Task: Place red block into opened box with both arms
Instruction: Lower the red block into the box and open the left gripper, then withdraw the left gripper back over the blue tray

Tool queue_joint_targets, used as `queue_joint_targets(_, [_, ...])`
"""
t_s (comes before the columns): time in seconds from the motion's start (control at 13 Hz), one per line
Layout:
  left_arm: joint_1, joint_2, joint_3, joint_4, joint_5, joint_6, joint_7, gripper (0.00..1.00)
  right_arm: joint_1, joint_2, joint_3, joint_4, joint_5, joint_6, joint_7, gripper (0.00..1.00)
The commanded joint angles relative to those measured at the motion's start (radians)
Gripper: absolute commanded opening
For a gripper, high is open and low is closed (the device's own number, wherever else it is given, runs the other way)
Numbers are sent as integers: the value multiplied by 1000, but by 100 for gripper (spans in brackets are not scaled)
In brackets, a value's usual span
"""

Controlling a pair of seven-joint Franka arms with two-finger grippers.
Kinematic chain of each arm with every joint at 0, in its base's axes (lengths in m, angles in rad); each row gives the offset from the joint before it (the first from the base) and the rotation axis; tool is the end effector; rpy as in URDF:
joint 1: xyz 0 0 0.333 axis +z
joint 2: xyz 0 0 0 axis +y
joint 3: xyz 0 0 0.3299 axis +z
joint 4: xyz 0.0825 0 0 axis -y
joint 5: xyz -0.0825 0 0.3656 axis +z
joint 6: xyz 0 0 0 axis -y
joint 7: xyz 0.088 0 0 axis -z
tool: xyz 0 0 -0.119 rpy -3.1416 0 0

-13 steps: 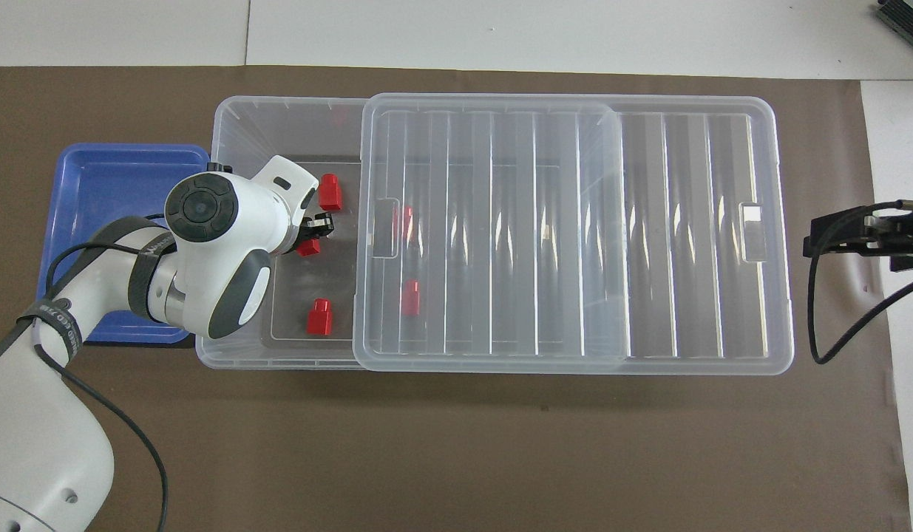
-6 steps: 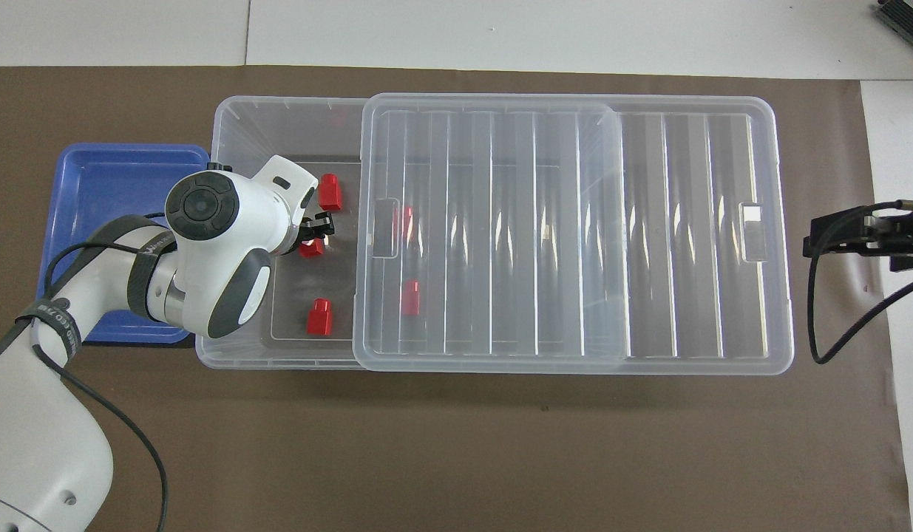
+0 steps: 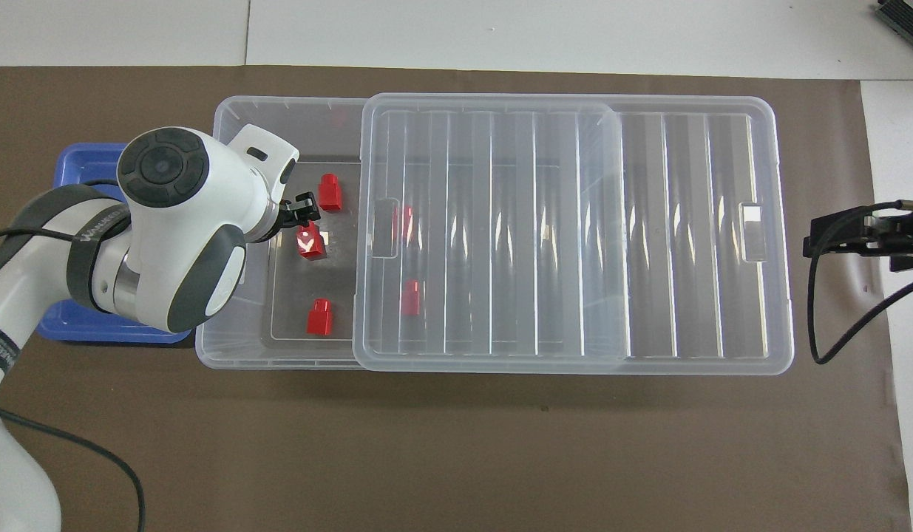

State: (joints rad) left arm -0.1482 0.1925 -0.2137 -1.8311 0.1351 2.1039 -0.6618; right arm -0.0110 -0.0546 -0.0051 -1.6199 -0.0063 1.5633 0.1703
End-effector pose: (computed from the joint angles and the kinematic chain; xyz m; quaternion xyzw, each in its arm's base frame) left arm 0.5719 -0.2008 0.4464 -0.9910 -0.1204 -0.0565 0.0134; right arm 0.5172 -0.0092 0.6322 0.9957 -0.0931 -0.0008 0.0031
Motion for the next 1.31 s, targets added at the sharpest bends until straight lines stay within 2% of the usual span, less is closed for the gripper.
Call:
queue_joint_targets(0.0, [-7, -68, 16, 33, 23, -117, -27, 84, -11, -17, 7, -18, -1, 0, -28, 100])
queue_joint_targets(0.08, [-5, -80, 19, 67, 23, -166, -19, 96, -11, -17, 7, -18, -1, 0, -28, 100])
queue_joint_targets(0.15, [-4, -99, 22, 81, 23, -189, -3, 100, -11, -17, 7, -18, -1, 0, -28, 100])
queue_joint_targets(0.23, [5, -131, 25, 78, 21, -191, 14, 100, -11, -17, 7, -18, -1, 0, -28, 100])
queue_joint_targets(0.38, [93, -180, 25, 78, 15, -206, 31, 100, -11, -19, 7, -26, -1, 0, -29, 100])
queue_joint_targets(0.54, [191, -228, 28, 81, 11, -245, 202, 100, -17, -31, 7, -58, -1, 42, -47, 100])
queue_joint_targets(0.62, [225, -251, 33, 84, 9, -283, 314, 100, -26, -31, 7, -78, -1, 73, -75, 92])
queue_joint_targets(0.69, [272, -278, 33, 82, 8, -336, 441, 100, -35, -27, 1, -93, -4, 114, -99, 67])
queue_joint_targets(0.77, [312, -294, 33, 82, 3, -379, 559, 100, -67, -18, 0, -110, -4, 160, -130, 35])
queue_joint_targets(0.85, [320, -298, 33, 82, -9, -387, 596, 100, -96, -14, 0, -139, -4, 206, -182, 10])
queue_joint_targets(0.92, [322, -301, 37, 78, -18, -375, 588, 100, -125, -14, 0, -170, -4, 248, -243, 0])
queue_joint_targets(1.08, [317, -306, 36, 78, -31, -386, 582, 100, -153, 16, 0, -212, -4, 349, -304, 0])
queue_joint_targets(1.23, [305, -314, 34, 58, -35, -371, 582, 100, -162, 71, 0, -209, -4, 438, -377, 0])
